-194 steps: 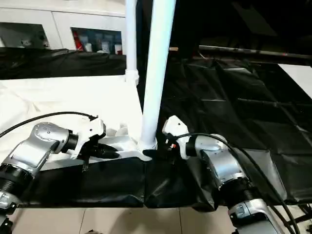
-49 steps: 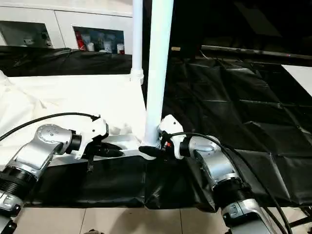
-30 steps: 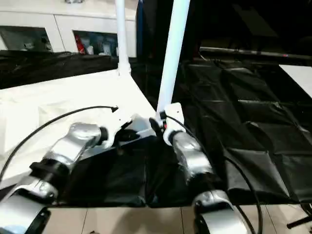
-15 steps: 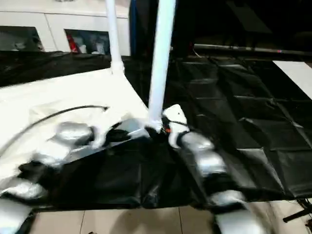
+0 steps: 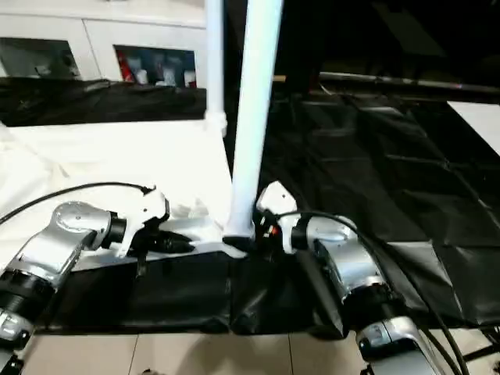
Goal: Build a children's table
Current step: Rotate leg to tighten
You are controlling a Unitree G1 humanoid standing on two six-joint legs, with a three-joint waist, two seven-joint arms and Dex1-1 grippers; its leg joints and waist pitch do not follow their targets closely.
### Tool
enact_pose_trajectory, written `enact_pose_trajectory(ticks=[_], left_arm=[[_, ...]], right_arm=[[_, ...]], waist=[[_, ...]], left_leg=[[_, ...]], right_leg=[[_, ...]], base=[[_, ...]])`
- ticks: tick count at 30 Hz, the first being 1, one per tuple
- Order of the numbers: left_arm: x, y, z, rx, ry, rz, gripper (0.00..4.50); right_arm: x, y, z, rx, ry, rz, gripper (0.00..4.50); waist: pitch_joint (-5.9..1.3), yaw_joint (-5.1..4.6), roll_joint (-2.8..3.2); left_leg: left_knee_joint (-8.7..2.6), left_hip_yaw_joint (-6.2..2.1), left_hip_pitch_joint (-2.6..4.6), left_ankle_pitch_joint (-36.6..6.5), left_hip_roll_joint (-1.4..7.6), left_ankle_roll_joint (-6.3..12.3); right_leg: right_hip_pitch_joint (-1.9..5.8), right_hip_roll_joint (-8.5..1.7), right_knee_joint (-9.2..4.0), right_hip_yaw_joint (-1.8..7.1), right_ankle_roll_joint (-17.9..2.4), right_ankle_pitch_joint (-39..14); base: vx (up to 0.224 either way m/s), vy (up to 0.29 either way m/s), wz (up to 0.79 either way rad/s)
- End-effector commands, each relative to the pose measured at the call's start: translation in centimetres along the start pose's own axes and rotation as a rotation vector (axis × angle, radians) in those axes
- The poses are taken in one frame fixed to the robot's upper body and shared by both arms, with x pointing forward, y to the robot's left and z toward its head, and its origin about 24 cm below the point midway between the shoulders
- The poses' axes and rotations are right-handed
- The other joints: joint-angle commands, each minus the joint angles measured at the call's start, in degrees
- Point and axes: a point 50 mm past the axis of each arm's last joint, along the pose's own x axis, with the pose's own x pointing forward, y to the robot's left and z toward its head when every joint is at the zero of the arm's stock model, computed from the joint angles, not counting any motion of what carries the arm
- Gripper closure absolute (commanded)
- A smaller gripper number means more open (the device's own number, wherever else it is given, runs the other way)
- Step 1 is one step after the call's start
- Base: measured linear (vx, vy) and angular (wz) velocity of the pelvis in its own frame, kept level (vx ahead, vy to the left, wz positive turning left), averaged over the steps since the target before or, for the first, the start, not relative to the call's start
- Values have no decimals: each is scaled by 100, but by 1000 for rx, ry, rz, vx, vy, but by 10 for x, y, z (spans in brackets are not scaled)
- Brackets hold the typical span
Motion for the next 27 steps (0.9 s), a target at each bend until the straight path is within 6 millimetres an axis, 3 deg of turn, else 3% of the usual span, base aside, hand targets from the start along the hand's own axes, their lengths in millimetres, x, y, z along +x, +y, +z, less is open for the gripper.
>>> enact_pose_trajectory(ticks=[1, 9, 14, 19, 21, 23, 27], left_arm=[[8, -6, 5, 4, -38, -53, 450], [7, -5, 6, 4, -37, -46, 450], [8, -3, 7, 2, -41, -19, 450], [19, 11, 10, -49, -78, 164, 450], [32, 22, 13, -91, -79, 319, 450], [38, 25, 15, -113, -76, 376, 450], [53, 28, 24, -148, -86, 449, 450]], right_arm=[[-1, -1, 1, -12, 9, -1, 105], [0, 0, 0, -6, 13, -8, 173], [2, -4, -2, 22, 1, -84, 178], [9, -18, -12, 157, -35, -390, 178], [15, -24, -22, 254, -24, -615, 178], [17, -25, -26, 299, -7, -709, 178], [28, -22, -32, 331, 24, -804, 178]], waist=[[-315, 4, -29], [-323, 13, -23], [-324, 10, -10], [-319, -46, -19], [-312, -62, -20], [-322, -53, -27], [-343, -21, -25]], left_leg=[[-342, 30, 70, -1416, 95, 142], [-332, 32, 69, -1327, 89, 156], [-335, 28, 70, -1354, 88, 115], [-347, 17, 64, -1460, 79, -50], [-350, 22, 76, -1471, 59, -111], [-342, 18, 83, -1487, 50, -152], [-328, 26, 77, -1369, 41, -58]], right_leg=[[244, -259, -402, 184, -1174, -1146], [256, -251, -385, 179, -1200, -984], [256, -251, -386, 180, -1200, -994], [241, -255, -401, 187, -1116, -1281], [223, -251, -432, 192, -1061, -1394], [229, -264, -440, 192, -999, -1524], [236, -250, -424, 185, -972, -1244]], base=[[0, 0, 0], [0, 0, 0], [0, 0, 0], [0, 0, 0], [0, 0, 0], [0, 0, 0], [0, 0, 0]])
